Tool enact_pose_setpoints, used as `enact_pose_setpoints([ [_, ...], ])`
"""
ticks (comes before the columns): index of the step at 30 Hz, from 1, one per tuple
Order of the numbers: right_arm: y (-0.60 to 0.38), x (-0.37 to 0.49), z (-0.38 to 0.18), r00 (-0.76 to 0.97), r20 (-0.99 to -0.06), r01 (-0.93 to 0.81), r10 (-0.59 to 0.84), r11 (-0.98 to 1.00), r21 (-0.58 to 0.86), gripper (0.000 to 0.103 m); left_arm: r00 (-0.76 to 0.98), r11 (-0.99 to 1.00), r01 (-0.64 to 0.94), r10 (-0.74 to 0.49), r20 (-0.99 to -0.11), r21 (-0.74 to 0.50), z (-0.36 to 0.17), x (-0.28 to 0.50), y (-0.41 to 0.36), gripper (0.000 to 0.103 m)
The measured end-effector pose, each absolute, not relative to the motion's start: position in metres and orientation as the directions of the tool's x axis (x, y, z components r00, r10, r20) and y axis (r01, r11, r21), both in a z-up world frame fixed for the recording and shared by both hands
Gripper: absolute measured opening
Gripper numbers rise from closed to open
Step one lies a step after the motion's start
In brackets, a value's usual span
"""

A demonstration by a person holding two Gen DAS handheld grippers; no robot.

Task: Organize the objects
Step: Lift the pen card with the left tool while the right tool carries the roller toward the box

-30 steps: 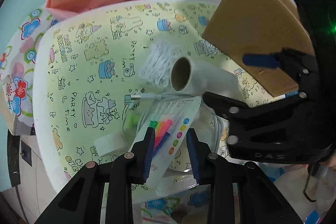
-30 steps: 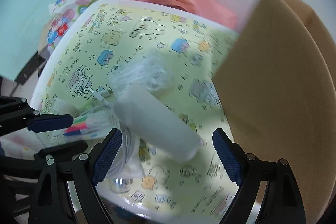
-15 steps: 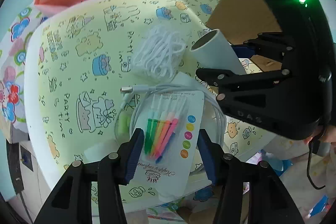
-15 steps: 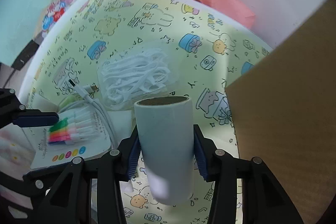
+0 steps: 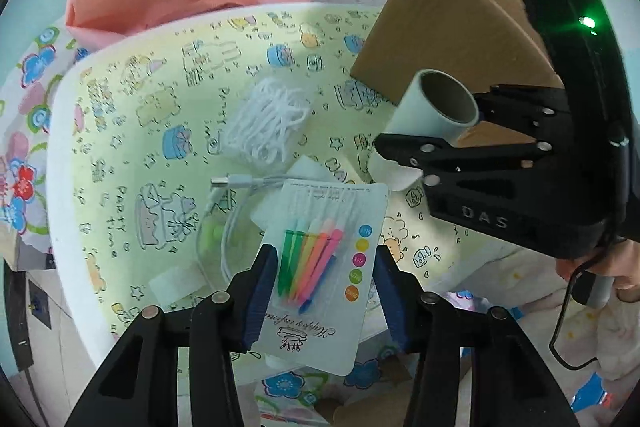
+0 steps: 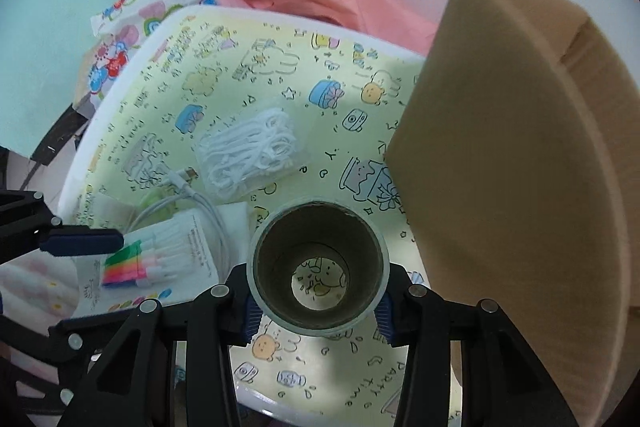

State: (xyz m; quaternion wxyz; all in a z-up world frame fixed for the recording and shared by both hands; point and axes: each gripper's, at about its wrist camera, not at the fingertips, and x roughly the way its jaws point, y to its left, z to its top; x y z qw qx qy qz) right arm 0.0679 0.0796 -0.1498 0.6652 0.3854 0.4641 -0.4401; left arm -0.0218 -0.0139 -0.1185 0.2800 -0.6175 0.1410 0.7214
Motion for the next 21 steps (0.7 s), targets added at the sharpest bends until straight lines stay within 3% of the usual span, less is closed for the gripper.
enact_pose_setpoints([
  [7,0.085,0.063,-0.128,0.238,-0.938,0.942,-0.253,0.296,0.159,0.048,-0.123,-0.813,-0.574,0.2,-0.972,-0.094,-0.108,-0.021,-0.015,0.051],
  [21,0.114,0.044,-0.094,0.217,-0.936,0.945,-0.276,0.299,0.131,0.048,-0.162,-0.794,-0.606,0.19,-0.968,-0.055,-0.089,-0.005,0.004,0.051],
])
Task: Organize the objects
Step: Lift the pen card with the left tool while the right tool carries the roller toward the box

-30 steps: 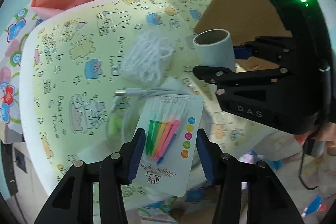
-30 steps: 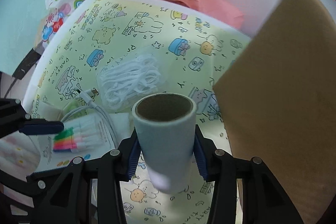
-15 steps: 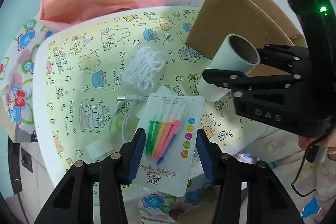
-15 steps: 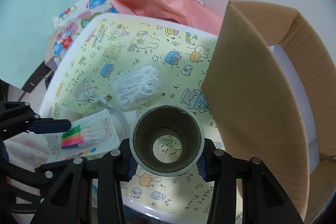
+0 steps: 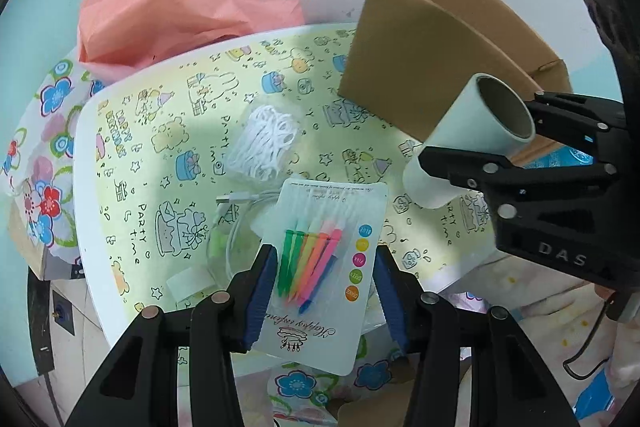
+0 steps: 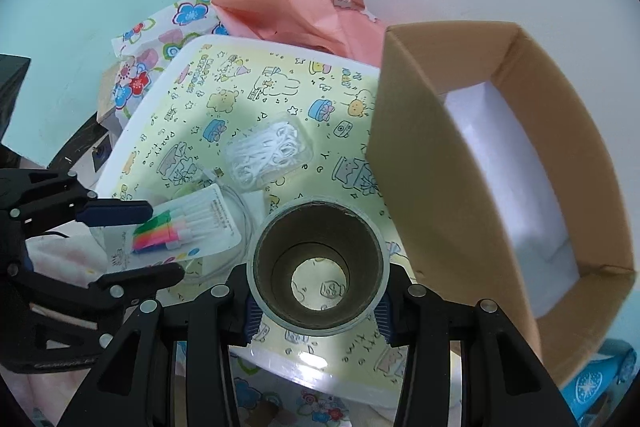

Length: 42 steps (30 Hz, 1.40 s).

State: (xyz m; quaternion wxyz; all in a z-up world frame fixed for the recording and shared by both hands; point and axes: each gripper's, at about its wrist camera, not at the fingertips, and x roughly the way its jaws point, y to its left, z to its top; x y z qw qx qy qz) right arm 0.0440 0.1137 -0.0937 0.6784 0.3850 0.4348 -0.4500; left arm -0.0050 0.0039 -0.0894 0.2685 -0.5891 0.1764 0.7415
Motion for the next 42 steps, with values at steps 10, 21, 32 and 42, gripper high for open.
enact_pose_setpoints([
  [10,0.129,0.03,-0.069,0.211,-0.937,0.946,-0.279,0.299,0.124,0.048,-0.194,-0.768,-0.639,0.2,-0.96,-0.031,-0.068,0.008,0.023,0.051],
  [21,0.141,0.001,-0.033,0.218,-0.93,0.953,-0.296,0.271,0.137,0.048,-0.238,-0.72,-0.694,0.216,-0.947,0.01,-0.029,0.018,0.055,0.051],
  [32,0.137,-0.039,-0.006,0.22,-0.921,0.959,-0.321,0.245,0.144,0.048,-0.248,-0.686,-0.727,0.22,-0.943,0.031,-0.012,0.017,0.093,0.051],
  [42,0.121,-0.07,0.014,0.241,-0.911,0.955,-0.335,0.248,0.162,0.048,-0.271,-0.673,-0.738,0.218,-0.938,0.057,0.004,0.004,0.13,0.051],
])
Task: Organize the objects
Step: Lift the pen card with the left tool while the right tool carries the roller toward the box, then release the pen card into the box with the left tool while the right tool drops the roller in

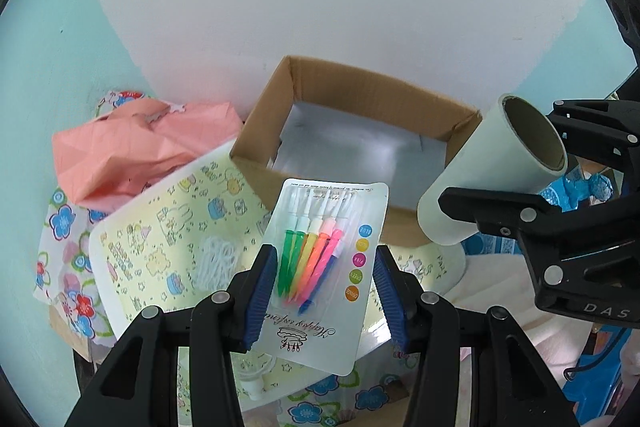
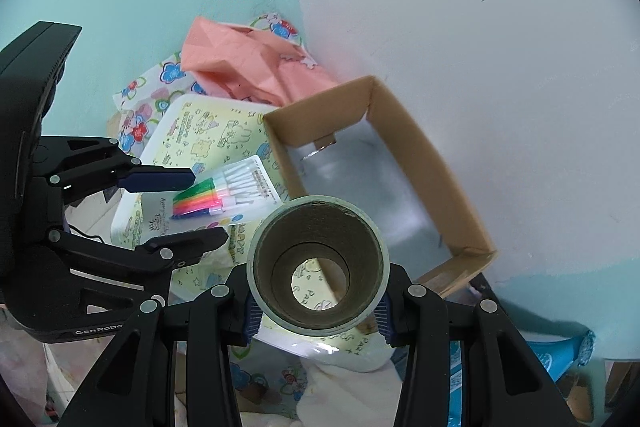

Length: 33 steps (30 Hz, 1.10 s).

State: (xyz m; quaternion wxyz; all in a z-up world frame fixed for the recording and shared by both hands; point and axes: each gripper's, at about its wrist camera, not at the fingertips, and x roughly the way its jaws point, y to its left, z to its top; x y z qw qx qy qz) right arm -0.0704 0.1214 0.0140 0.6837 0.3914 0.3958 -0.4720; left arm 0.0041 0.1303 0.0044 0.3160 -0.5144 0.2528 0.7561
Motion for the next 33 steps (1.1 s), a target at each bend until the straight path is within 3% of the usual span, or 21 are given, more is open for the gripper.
enact_pose_setpoints([
  [11,0.097,-0.101,0.015,0.234,-0.91,0.96,-0.343,0.23,0.161,0.048,-0.284,-0.639,-0.765,0.212,-0.935,0.087,0.014,-0.013,0.171,0.051],
  [33,0.056,-0.137,-0.051,0.223,-0.938,0.966,-0.265,0.187,0.177,0.048,-0.325,-0.629,-0.763,0.169,-0.93,0.153,-0.031,-0.051,0.224,0.051],
])
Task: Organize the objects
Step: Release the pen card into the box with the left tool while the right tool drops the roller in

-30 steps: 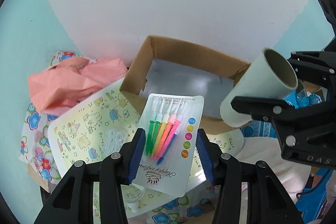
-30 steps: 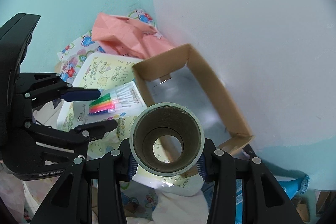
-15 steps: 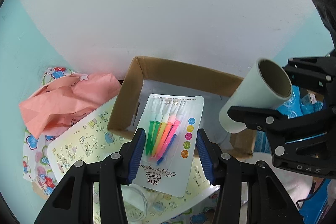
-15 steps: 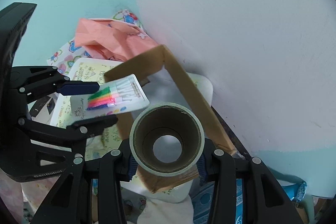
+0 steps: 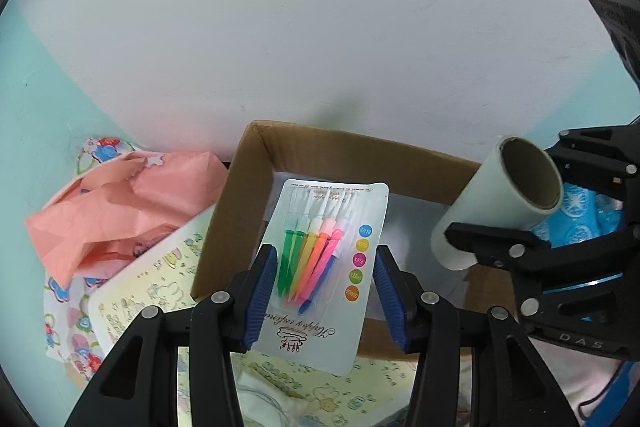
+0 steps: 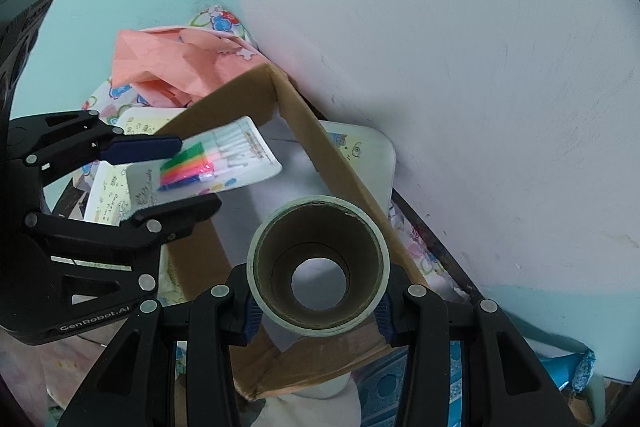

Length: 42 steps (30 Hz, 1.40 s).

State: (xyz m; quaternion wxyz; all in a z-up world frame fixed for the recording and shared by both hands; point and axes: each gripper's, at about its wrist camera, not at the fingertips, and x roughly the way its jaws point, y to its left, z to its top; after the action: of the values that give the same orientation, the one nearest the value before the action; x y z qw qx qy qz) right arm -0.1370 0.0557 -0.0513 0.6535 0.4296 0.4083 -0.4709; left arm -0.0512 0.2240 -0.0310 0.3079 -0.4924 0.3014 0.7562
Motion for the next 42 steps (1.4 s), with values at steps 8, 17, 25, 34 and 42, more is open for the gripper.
enact_pose_setpoints([
  [8,0.054,-0.144,-0.073,0.218,-0.945,0.969,-0.244,0.171,0.18,0.048,-0.333,-0.621,-0.762,0.137,-0.933,0.181,-0.049,-0.055,0.231,0.051],
  [17,0.057,-0.15,-0.083,0.223,-0.948,0.966,-0.226,0.181,0.184,0.048,-0.371,-0.612,-0.76,0.13,-0.919,0.22,-0.061,-0.056,0.238,0.055],
  [25,0.058,-0.144,-0.082,0.191,-0.955,0.968,-0.227,0.204,0.145,0.048,-0.419,-0.639,-0.716,0.072,-0.905,0.281,-0.064,-0.064,0.233,0.068],
  [34,0.059,-0.142,-0.081,0.192,-0.957,0.967,-0.219,0.211,0.145,0.048,-0.447,-0.648,-0.694,0.047,-0.893,0.314,-0.056,-0.059,0.226,0.073],
  [42,0.056,-0.137,-0.081,0.192,-0.957,0.966,-0.22,0.216,0.144,0.049,-0.45,-0.628,-0.705,0.035,-0.893,0.33,-0.058,-0.049,0.218,0.078],
])
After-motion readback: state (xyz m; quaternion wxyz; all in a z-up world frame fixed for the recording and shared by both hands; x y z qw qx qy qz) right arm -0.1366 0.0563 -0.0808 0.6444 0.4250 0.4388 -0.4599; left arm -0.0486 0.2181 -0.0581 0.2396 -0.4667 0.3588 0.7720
